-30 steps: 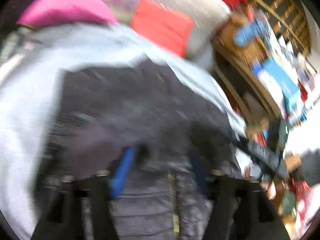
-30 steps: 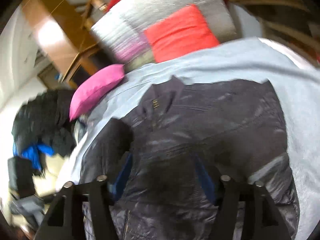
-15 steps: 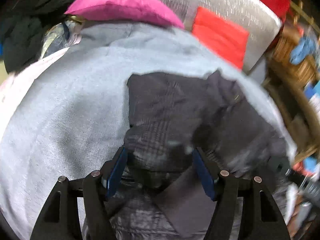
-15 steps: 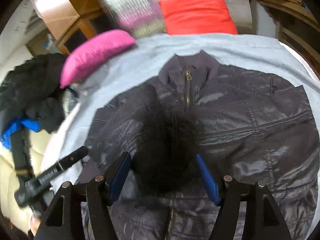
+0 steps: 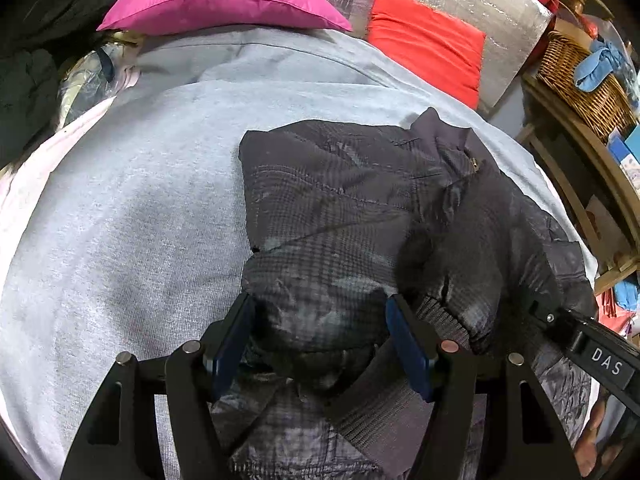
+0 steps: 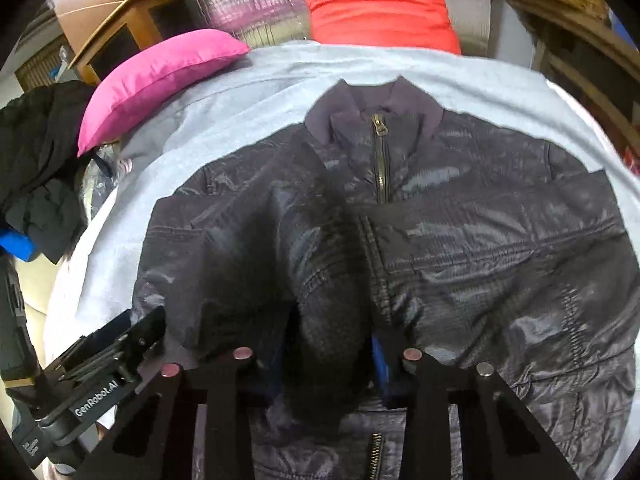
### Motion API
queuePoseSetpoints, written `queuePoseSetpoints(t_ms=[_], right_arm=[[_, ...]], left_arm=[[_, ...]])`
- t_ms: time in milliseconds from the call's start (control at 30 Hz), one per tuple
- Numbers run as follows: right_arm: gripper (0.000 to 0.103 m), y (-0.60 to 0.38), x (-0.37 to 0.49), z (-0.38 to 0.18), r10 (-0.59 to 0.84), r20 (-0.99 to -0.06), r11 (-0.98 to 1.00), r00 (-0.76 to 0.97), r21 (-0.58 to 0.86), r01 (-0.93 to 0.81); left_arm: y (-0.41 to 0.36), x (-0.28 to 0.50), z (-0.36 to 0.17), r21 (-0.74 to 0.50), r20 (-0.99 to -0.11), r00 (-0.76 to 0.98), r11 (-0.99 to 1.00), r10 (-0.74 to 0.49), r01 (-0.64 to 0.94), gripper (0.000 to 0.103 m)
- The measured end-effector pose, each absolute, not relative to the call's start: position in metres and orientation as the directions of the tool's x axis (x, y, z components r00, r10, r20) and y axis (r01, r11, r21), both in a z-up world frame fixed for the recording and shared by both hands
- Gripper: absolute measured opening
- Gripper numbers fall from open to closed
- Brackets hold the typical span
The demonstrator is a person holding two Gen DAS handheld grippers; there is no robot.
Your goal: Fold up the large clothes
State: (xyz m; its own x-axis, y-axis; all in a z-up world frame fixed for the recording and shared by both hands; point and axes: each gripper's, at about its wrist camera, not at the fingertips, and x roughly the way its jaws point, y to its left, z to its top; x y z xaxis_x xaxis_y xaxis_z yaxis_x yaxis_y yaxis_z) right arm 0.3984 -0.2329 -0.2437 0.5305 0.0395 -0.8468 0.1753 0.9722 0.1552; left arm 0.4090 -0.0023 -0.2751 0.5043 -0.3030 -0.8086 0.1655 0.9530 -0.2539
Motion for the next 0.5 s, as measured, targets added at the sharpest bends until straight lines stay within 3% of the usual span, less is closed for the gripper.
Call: queuePoseSetpoints(t_ms=[233, 500], right_arm=[[0.028, -0.239, 0.388, -0.227, 0.040, -0.806, 0.965, 0.590, 0.185, 0.187], [0.028, -0.280, 0.383, -0.264, 0.056, -0.848, 0.916, 0.527, 0.254, 0.311]], left_arm=[[0.010, 0.408, -0.273, -0.244, -0.803, 0.525, 0.960, -0.281, 0.139, 0.068], [0.014, 0.407, -0.275, -0.182, -0.811, 0.537, 0.973, -0.231, 0.144, 0.068]])
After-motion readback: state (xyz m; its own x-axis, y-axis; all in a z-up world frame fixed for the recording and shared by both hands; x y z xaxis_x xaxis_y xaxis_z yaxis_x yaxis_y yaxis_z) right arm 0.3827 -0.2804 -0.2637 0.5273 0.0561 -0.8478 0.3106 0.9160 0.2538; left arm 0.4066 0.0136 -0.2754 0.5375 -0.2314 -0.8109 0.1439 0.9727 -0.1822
